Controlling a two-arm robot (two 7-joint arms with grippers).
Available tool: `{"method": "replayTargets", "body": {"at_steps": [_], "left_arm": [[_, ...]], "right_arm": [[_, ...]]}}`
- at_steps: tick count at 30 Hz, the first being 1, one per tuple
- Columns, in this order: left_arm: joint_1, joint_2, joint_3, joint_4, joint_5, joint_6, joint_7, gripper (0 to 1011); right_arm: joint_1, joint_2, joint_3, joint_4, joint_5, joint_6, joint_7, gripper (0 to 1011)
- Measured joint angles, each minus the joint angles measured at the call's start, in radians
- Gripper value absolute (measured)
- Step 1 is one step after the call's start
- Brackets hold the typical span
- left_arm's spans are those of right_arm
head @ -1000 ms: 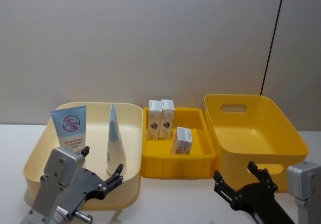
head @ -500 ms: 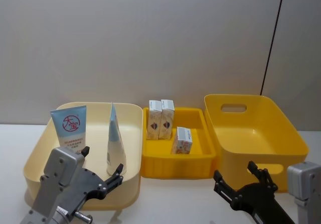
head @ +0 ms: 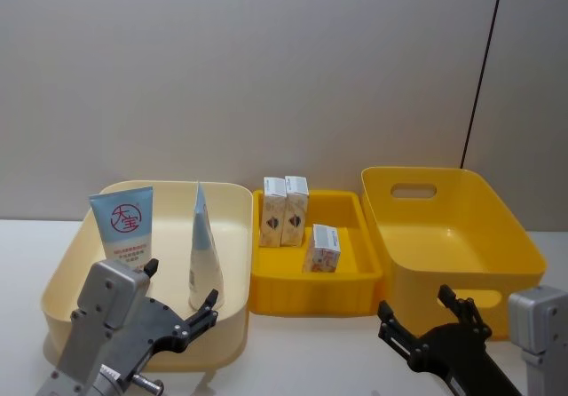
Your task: Bimanual collaborative sorting of washing and personal care products
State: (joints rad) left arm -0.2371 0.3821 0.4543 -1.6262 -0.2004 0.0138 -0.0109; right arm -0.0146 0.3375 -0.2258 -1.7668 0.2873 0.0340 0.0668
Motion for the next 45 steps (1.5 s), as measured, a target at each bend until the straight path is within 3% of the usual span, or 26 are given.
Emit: {"method": "replayTargets", "body": {"at_steps": [17, 21, 30, 32, 34, 36, 45], "left_arm": [[0.000, 0.000, 0.000, 0.000, 0.000, 0.000, 0.000, 1002], [0.000, 0.000, 0.000, 0.000, 0.000, 0.000, 0.000, 1002], [0.000, 0.000, 0.000, 0.000, 0.000, 0.000, 0.000, 1002], [0.000, 0.000, 0.000, 0.000, 0.000, 0.000, 0.000, 1002], [0.000, 0.000, 0.000, 0.000, 0.000, 0.000, 0.000, 1002], [0.000, 0.000, 0.000, 0.000, 0.000, 0.000, 0.000, 1002], [0.000, 0.000, 0.000, 0.000, 0.000, 0.000, 0.000, 1002]], "right_arm": [[0.002, -0.001, 0.000, -0.001, 0.000, 0.002, 0.000, 1001], [0.012, -0.006, -0.006, -0.011, -0.002, 0.029, -0.001, 1001], [0.066, -0.026, -0.026, -0.058, -0.002, 0.189, -0.017, 1001], [0.086, -0.037, -0.030, -0.070, 0.002, 0.254, -0.028, 1001], [0.091, -0.040, -0.031, -0.073, 0.003, 0.270, -0.031, 1001], [0.108, -0.053, -0.033, -0.081, 0.006, 0.337, -0.047, 1001], [0.159, -0.106, -0.035, -0.089, 0.010, 0.521, -0.107, 1001]]}}
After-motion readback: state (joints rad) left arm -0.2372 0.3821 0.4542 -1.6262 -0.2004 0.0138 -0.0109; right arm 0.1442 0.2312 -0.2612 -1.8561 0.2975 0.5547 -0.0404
